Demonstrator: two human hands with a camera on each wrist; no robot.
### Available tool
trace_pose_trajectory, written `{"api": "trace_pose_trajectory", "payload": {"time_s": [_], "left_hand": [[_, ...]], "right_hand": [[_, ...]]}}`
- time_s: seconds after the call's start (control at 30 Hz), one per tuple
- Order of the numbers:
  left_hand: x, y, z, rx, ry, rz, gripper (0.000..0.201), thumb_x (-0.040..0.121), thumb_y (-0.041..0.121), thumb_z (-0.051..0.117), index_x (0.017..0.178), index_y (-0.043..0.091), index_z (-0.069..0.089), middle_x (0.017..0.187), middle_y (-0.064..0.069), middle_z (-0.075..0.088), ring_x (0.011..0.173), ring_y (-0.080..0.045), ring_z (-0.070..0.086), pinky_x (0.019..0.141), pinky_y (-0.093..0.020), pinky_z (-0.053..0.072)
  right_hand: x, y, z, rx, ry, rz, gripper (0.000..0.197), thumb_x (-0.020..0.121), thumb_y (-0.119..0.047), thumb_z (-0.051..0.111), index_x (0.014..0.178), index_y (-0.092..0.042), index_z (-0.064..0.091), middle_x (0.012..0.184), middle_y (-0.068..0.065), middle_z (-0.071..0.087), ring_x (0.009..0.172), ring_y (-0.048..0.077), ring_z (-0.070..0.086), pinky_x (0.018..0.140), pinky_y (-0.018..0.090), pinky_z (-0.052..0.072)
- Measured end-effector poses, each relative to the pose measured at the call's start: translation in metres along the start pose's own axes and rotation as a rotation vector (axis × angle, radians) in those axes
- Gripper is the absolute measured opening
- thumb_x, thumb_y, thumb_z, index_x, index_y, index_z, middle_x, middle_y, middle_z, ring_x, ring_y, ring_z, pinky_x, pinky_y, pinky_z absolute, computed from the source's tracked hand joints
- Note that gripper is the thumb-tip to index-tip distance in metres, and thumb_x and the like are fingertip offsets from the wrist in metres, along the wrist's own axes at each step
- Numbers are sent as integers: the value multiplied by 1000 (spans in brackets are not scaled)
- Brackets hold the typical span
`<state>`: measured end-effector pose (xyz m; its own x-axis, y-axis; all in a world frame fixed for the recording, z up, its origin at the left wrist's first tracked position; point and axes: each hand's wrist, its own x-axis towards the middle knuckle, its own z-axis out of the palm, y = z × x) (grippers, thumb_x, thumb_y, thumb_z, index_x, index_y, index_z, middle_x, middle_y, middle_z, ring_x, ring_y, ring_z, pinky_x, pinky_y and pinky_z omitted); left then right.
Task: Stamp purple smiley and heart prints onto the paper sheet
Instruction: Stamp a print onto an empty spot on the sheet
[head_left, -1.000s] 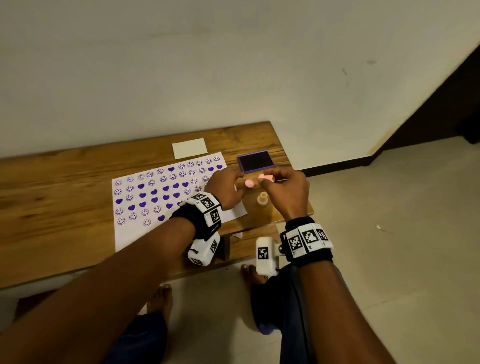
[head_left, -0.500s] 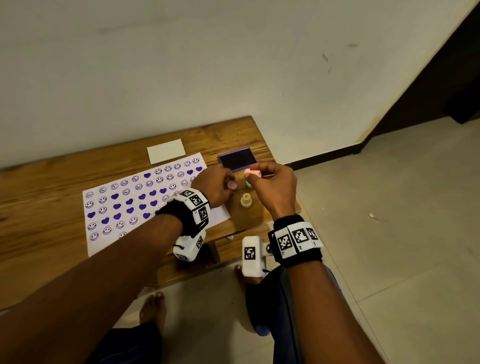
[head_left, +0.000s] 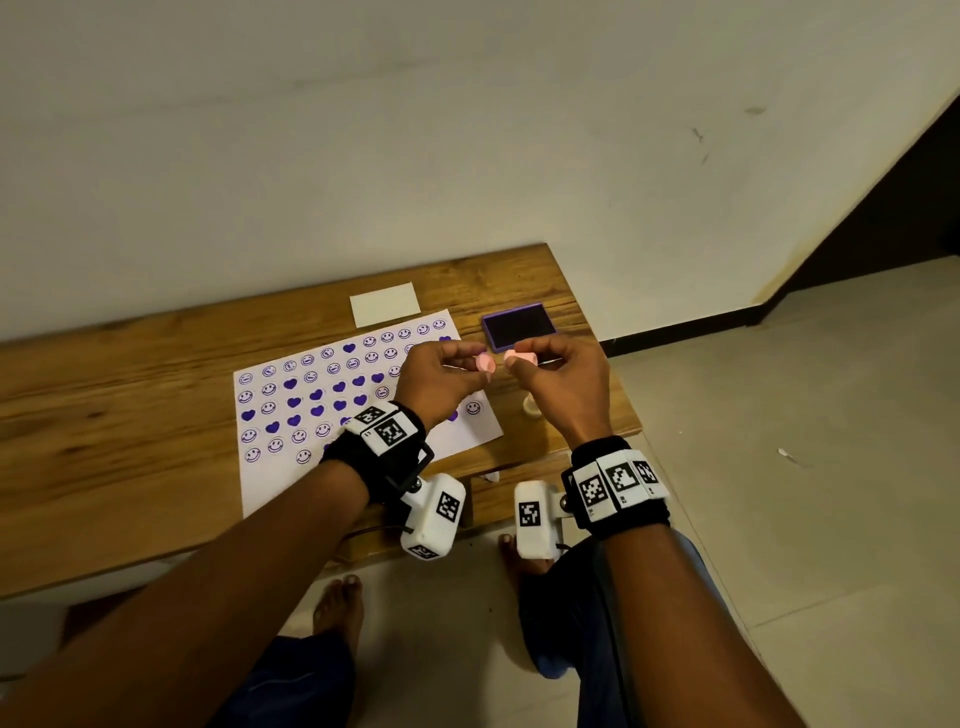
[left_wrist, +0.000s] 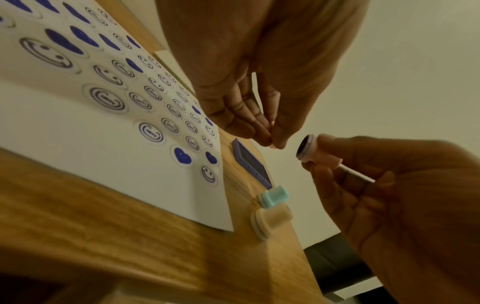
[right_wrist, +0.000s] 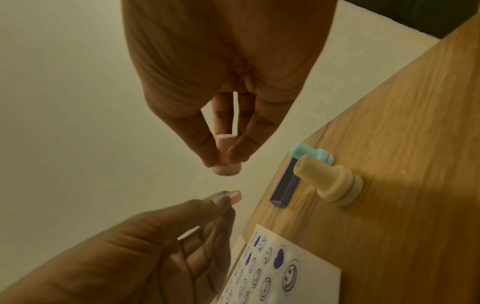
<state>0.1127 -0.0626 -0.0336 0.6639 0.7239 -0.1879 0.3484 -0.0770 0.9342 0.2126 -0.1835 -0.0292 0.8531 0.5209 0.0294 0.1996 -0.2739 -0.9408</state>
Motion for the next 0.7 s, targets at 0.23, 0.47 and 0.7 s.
{"api": "trace_pose_trajectory", "payload": {"time_s": [0.23, 0.47, 0.7], "left_hand": [[-14, 7, -7, -34, -55, 28, 39, 75, -1, 76, 112, 9, 69, 92, -10, 73, 84, -20, 71, 76, -26, 57], [-16, 13, -6, 48, -90, 113, 38, 76, -1, 75, 112, 9, 69, 89, -9, 72, 80, -24, 71, 80, -32, 59], [-16, 19, -8, 77, -133, 153, 40, 76, -3, 74, 114, 5, 67, 92, -10, 73, 80, -20, 72, 81, -31, 59]], "right_hand": [[-3, -1, 5, 40, -47, -20, 17, 78, -17, 82, 93, -19, 77, 87, -11, 72, 85, 8, 70, 82, 39, 61], [-2, 5, 5, 74, -109, -33, 14, 79, -16, 81, 93, -16, 78, 87, -3, 76, 83, 11, 73, 80, 42, 62], [1, 7, 1, 132, -141, -17, 17, 80, -15, 80, 96, -11, 79, 89, 2, 77, 85, 17, 74, 81, 47, 61]]}}
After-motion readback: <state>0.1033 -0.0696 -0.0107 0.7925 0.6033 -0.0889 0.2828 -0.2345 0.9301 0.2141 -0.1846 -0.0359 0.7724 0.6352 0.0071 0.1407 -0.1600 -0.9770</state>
